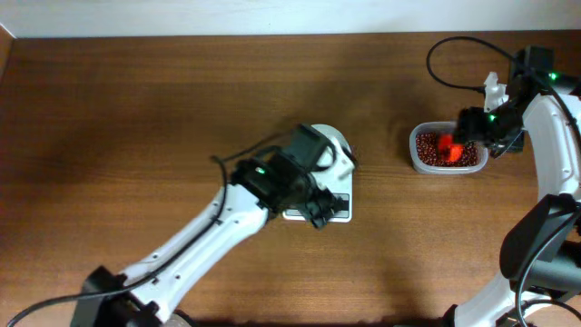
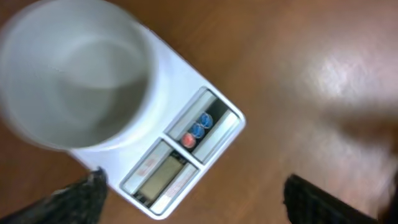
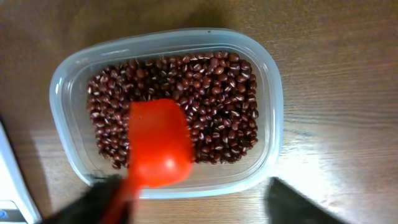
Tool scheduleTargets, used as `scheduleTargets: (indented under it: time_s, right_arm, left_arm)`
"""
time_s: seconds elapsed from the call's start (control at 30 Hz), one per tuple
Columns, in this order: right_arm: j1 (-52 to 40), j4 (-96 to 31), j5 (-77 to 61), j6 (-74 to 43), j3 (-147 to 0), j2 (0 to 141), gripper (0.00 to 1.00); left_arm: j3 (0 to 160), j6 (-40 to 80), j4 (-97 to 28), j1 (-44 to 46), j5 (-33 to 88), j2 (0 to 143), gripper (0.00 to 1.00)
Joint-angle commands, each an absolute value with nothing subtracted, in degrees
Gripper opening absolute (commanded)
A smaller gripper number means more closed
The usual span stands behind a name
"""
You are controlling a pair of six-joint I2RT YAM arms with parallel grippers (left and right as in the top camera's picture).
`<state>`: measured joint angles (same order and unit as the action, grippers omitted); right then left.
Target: Scoop item into bowl and weigh 50g on scale
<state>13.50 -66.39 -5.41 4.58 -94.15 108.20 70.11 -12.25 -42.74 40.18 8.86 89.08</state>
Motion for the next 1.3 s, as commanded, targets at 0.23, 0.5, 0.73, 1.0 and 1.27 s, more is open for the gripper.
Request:
scheduleTargets:
  time_s: [0.23,0.5,0.73,1.0,1.27]
  right_arm:
    - [13.52,-66.24,-5.32,4.27,-94.76,108.16,0.99]
    - [13.5,-65.84,-7.25,4.05,-94.76,108.16,0.99]
    - [13.5,-65.3,-15.49,4.05,-94.76,108.16,0.99]
    - [13.52,-64.53,-19.29,4.03,-94.76,108.16,0.99]
    - [13.5,-64.73,-19.31,-3.99,-94.72,108.16,0.99]
  left_arm:
    - [70.19,-24.36,-44.86,45.76,6.11,100.71,1.0]
    - [70.19,-24.36,-43.75,45.76,6.15,101.27,0.9]
    - [70.19,-24.34,-43.57,45.76,6.15,101.25,0.87]
    - [70.19,-24.36,-43.57,45.71,6.13,101.25,0.84]
    - [70.19,-24.36,-43.57,45.69,6.13,101.25,0.79]
